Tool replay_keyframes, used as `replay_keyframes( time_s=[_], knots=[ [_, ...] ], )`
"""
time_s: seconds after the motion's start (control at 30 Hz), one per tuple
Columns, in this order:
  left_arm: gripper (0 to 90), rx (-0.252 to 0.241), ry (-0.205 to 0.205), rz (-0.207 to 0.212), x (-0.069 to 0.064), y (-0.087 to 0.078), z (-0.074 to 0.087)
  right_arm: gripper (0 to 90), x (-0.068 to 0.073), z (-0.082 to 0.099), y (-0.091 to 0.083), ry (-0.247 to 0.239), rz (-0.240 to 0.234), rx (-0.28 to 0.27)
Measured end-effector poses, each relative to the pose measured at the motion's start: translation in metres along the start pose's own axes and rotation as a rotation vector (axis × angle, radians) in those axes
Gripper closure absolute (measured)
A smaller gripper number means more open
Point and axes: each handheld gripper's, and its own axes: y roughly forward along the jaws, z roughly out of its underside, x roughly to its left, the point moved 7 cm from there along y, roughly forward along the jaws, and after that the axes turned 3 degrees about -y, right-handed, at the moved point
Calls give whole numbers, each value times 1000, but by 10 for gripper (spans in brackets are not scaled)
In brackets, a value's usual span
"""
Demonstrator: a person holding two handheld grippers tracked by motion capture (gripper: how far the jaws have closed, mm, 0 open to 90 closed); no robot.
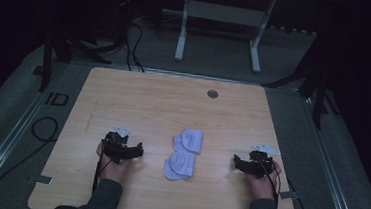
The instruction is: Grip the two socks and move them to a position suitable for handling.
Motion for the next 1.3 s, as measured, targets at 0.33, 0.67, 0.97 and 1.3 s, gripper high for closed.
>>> replay_keyframes(
  time_s=[0.33, 0.67, 0.97, 1.3],
  knots=[
    [76, 0, 0, 0, 0, 0, 0, 162, 4, 2, -4, -5, -8, 14],
    [76, 0, -2, -3, 0, 0, 0, 312, 7, 0, -12, 33, -46, 15],
    [76, 0, -3, -3, -1, 0, 1, 273, 17, -5, -26, -9, -41, 8],
    [77, 4, 3, 2, -2, -2, 1, 439, 38, -13, -41, -102, -89, -3]
  ],
)
